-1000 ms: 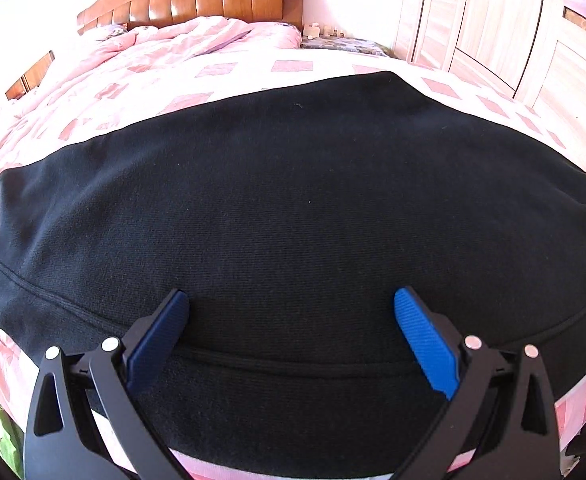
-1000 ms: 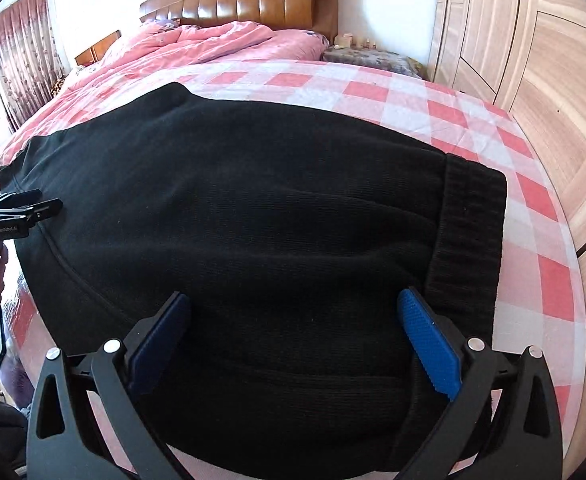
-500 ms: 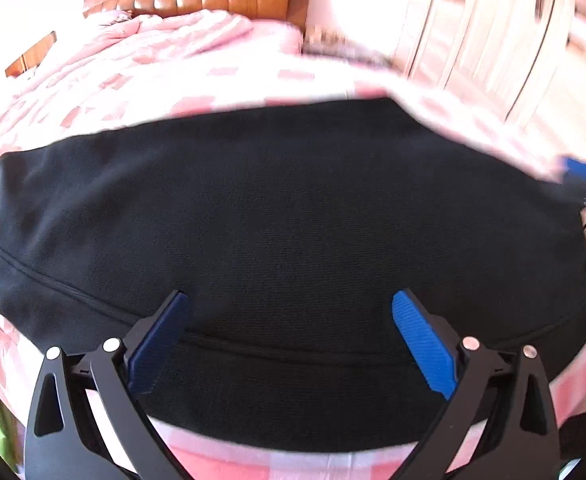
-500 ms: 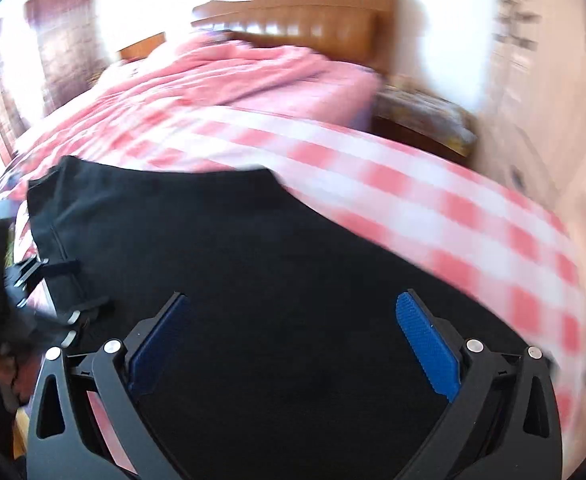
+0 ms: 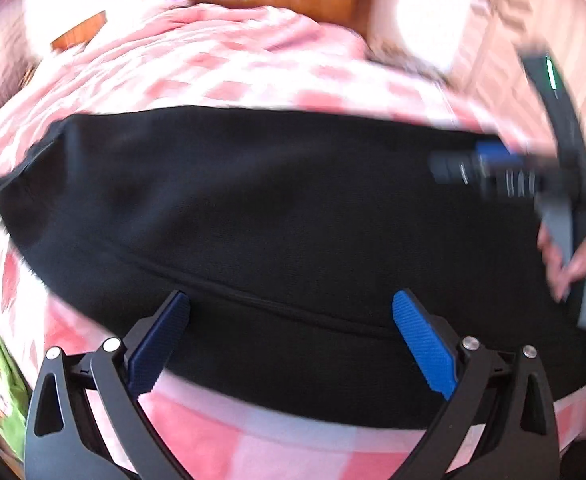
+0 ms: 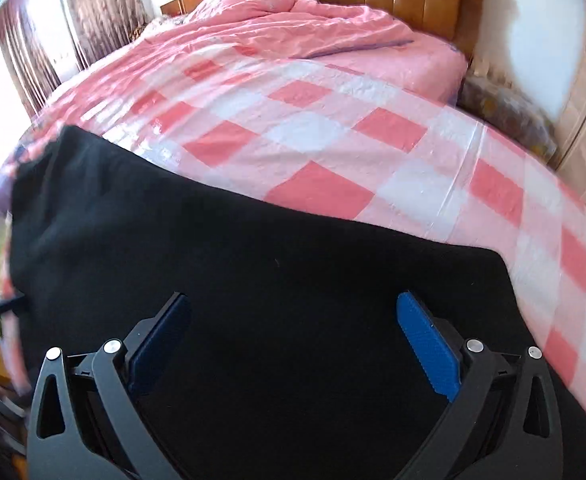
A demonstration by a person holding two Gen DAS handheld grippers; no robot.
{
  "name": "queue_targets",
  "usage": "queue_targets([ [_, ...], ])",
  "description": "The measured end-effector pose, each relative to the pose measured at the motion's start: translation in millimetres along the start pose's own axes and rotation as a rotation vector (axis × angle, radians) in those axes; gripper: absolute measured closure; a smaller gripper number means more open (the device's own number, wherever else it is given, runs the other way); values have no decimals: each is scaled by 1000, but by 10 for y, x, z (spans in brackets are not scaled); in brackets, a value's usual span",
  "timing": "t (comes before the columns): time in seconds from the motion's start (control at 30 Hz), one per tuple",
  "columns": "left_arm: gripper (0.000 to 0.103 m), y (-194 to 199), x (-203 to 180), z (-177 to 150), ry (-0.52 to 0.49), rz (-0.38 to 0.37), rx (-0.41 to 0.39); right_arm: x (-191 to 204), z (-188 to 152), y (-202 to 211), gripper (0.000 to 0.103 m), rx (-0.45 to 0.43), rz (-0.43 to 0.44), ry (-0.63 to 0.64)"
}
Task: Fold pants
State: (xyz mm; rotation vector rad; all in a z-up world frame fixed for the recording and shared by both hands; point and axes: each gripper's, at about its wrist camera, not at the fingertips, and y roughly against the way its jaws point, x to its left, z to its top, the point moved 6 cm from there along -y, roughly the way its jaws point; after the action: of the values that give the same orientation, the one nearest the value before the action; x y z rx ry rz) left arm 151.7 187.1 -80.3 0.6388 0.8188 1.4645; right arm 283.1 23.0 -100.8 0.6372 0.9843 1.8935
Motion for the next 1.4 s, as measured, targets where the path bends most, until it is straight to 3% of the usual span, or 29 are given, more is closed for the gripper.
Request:
queue_targets([
  [0.1, 2, 152, 710, 166, 221, -51, -76, 5, -43, 10, 4, -9, -12, 17],
  [0.2, 2, 268, 1730, 274, 524, -110, -145, 10, -48, -9, 4, -8, -23, 19],
  [0.33, 3, 273, 2568, 410, 682, -114, -170, 22, -15, -59, 4, -9, -37, 20],
  [0.43, 14, 31, 2964, 494, 750, -138, -118, 16, -16, -62, 4, -11, -40, 18],
  [0.5, 15, -109, 3074, 520, 764, -149, -96, 17, -19, -60, 4, -12, -41, 18],
  [0.73, 15, -279, 3124, 625, 782, -254, -148, 11, -21, -57, 4, -15, -41, 17],
  [0.8, 17, -292, 3128, 636, 782, -313, -175, 5, -21, -55, 4, -17, -42, 17],
  [0.87, 27, -324, 3141, 637, 783, -342, -190, 9, -18, -53, 4, -18, -45, 15],
  [1.0, 27, -327, 3104, 586, 727, -396, -251, 13, -17, -52, 4, -21, -51, 13],
  [1.1, 28, -397, 3082, 585, 692, -367, -252, 13, -16, -54, 4, -22, -53, 14],
  [1.17, 50, -416, 3067, 583, 675, -295, -228, 11, -16, -54, 4, -22, -51, 13],
  [1.27, 67, -425, 3155, 528, 709, -280, -220, 14, -14, -54, 4, -20, -47, 13],
  [1.33, 69, -380, 3143, 522, 699, -247, -215, 15, -14, -34, 4, -14, -73, 4],
  [1.4, 69, -299, 3067, 573, 637, -145, -207, 87, -1, 22, 4, 5, -152, -16],
])
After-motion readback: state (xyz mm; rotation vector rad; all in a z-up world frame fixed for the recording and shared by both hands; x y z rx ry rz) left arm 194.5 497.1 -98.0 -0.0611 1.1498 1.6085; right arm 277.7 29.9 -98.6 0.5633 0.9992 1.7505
